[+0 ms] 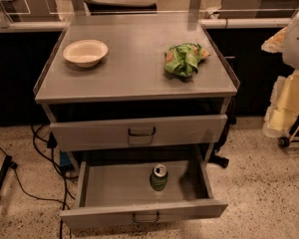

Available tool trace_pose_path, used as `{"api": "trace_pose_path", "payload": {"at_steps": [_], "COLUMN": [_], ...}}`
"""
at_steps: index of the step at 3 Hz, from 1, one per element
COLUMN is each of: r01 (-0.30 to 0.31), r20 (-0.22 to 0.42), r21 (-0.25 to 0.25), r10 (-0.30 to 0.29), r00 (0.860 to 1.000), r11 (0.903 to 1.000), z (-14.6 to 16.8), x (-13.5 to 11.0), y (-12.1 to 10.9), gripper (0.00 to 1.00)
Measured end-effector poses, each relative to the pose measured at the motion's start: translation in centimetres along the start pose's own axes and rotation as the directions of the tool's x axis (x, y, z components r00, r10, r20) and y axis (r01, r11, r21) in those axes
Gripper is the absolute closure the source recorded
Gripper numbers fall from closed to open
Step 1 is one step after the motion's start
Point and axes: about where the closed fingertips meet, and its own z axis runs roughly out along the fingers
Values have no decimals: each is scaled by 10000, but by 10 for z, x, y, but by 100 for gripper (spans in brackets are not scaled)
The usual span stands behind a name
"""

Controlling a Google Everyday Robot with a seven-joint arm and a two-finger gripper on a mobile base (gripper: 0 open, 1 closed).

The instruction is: Pick green can from middle drawer and place on counter

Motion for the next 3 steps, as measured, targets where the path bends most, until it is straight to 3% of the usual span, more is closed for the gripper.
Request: {"api": "trace_pose_path", "payload": {"at_steps": [1,2,3], "r01": [0,0,-68], "r20": [0,0,107], "r21": [0,0,30], "r10": [0,0,68], "r00": [10000,10000,9999], "r11": [10000,10000,10000], "z": [0,0,14], "x": [0,0,-1], "y": [0,0,2], "gripper": [0,16,41]}}
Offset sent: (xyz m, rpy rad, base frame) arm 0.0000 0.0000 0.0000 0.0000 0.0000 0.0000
